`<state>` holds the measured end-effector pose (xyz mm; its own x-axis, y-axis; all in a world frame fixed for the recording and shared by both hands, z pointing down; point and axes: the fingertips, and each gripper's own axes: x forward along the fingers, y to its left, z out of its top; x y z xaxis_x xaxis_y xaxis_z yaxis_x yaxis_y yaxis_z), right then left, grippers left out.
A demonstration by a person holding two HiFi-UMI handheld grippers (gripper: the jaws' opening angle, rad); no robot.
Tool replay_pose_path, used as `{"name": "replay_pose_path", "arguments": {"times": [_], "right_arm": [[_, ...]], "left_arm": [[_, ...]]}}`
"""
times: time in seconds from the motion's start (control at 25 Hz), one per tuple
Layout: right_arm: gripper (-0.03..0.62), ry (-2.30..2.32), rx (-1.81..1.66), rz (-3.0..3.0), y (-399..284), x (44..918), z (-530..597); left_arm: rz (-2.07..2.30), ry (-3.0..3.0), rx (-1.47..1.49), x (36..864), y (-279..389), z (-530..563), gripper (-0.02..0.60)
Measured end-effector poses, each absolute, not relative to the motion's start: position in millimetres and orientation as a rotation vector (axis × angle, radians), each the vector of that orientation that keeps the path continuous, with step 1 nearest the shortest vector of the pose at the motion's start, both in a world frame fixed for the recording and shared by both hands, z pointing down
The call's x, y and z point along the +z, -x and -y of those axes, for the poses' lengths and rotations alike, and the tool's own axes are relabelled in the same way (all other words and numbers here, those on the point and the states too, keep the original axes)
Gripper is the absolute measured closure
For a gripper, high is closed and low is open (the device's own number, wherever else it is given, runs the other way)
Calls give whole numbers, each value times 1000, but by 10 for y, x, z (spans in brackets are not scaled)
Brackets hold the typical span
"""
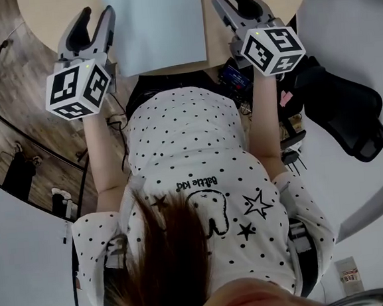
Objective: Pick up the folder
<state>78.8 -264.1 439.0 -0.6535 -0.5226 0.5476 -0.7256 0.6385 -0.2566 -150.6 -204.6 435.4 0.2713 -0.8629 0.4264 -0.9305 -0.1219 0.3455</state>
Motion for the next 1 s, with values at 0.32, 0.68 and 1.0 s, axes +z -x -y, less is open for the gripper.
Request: {"name": "replay_pose_path", "arguments": {"times": [0.32, 0.68, 1.0], "right_arm": [[421, -949, 744, 2403, -730, 4703, 2573], [408, -916, 859, 2338, -736, 5086, 2472], [395, -894, 913, 2260, -839, 5387, 2377]], "left_arm": [[1544, -1926, 208, 4773, 1432, 1986, 374], [1485, -1848, 286, 5176, 1426, 1882, 354], [1438, -1779, 294, 5471, 1416, 1851, 333]]}}
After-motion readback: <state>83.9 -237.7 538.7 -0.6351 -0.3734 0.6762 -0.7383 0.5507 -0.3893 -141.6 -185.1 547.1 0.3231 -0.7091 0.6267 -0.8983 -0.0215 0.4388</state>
